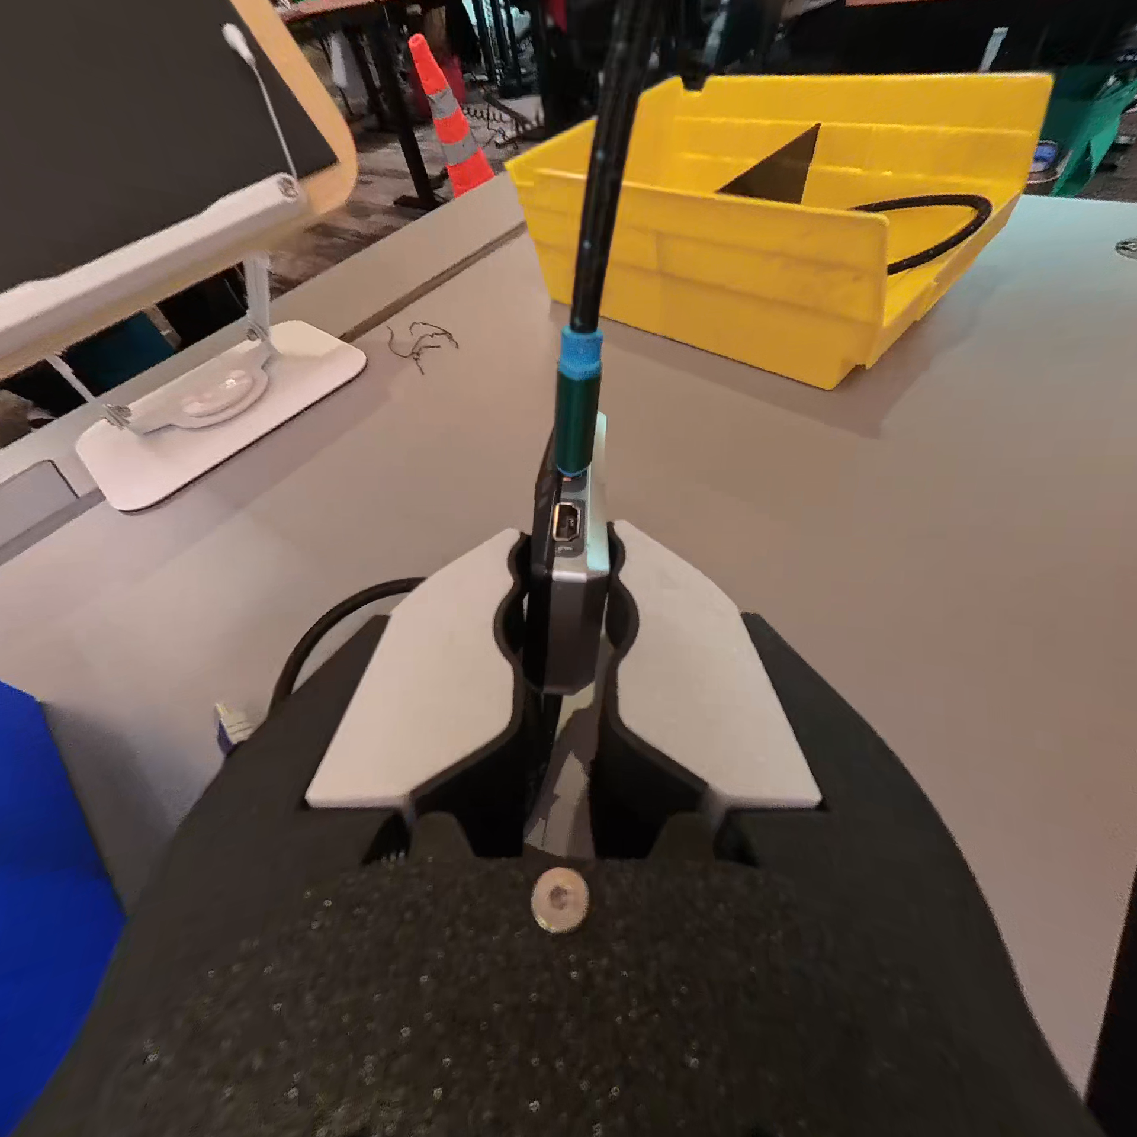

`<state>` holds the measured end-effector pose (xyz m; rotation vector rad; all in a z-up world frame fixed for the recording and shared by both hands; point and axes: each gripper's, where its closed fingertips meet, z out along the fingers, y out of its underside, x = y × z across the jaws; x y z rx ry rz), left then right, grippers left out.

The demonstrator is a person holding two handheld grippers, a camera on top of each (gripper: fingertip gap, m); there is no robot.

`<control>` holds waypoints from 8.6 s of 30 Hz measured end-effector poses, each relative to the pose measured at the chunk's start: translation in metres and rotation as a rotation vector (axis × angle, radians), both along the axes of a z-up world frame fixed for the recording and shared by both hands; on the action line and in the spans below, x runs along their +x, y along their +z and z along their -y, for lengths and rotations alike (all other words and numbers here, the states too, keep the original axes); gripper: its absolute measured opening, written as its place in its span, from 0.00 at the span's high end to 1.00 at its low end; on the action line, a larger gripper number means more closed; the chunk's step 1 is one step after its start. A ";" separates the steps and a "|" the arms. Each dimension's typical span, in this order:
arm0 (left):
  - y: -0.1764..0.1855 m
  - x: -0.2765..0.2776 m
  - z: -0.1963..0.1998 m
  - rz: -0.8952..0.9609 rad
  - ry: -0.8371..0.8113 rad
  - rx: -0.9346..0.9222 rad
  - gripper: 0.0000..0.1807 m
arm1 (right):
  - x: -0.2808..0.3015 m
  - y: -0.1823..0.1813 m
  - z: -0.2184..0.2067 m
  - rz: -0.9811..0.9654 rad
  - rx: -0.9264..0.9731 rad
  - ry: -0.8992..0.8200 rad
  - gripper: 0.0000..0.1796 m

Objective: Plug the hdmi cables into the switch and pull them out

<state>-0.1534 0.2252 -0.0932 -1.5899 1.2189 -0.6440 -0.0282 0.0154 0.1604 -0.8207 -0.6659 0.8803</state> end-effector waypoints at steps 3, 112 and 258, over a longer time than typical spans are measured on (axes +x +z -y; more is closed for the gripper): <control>0.000 0.000 0.000 0.028 -0.010 -0.037 0.88 | 0.015 0.019 0.018 -0.084 0.059 0.023 0.97; -0.025 0.022 0.028 0.332 0.225 -0.500 0.68 | -0.085 -0.258 -0.178 0.411 -0.852 -0.698 0.88; -0.053 0.002 -0.008 0.040 0.117 -0.375 0.74 | 0.164 -0.317 -0.059 1.006 -1.095 -1.077 0.69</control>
